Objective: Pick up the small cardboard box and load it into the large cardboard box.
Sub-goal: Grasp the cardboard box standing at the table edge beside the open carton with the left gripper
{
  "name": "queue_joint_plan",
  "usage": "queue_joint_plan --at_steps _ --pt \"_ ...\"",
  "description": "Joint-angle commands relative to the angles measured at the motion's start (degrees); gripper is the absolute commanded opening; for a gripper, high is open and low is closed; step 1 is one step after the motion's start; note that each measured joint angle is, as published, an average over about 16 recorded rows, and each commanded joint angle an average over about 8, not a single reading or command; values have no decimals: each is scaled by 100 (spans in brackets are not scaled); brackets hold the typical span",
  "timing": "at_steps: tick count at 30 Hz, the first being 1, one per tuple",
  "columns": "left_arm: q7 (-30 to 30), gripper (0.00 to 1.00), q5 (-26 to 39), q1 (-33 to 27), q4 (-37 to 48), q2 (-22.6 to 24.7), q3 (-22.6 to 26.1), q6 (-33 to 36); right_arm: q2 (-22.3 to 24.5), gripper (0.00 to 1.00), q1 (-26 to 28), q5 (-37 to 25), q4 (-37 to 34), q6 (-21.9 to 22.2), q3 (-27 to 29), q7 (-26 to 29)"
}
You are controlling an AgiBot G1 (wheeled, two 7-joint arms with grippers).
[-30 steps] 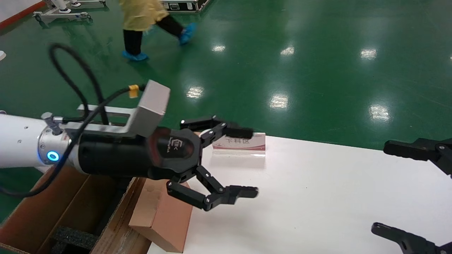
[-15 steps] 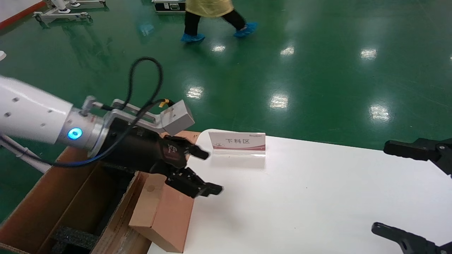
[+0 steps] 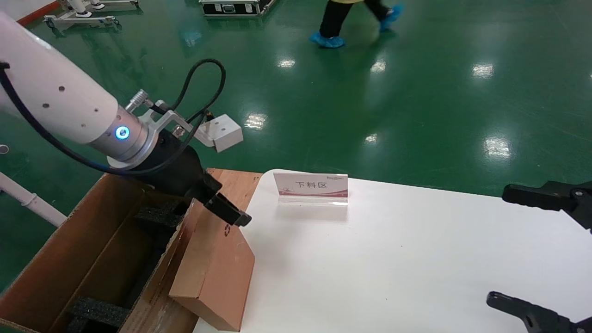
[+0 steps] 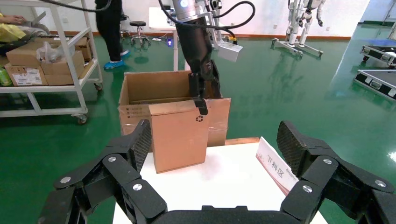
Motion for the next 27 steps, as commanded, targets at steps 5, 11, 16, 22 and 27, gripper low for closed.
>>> queue_joint_plan --at_steps 5,11,16,22,27 --pt "-635 100 -104 -623 -14 75 941 -33 1 100 1 2 0 1 -3 -1" --pt "-1018 100 -291 -1016 -27 110 1613 -77 2 100 1 3 0 2 -5 -3" --pt "-1152 100 -508 -1177 -33 119 1997 -145 3 100 2 5 0 3 -7 -4" --pt "-1261 100 -617 -1232 -36 127 2323 -222 4 100 2 7 0 4 -10 -5" --pt "-1349 100 -646 -1216 -37 131 2521 -290 5 100 2 8 0 5 -12 -6"
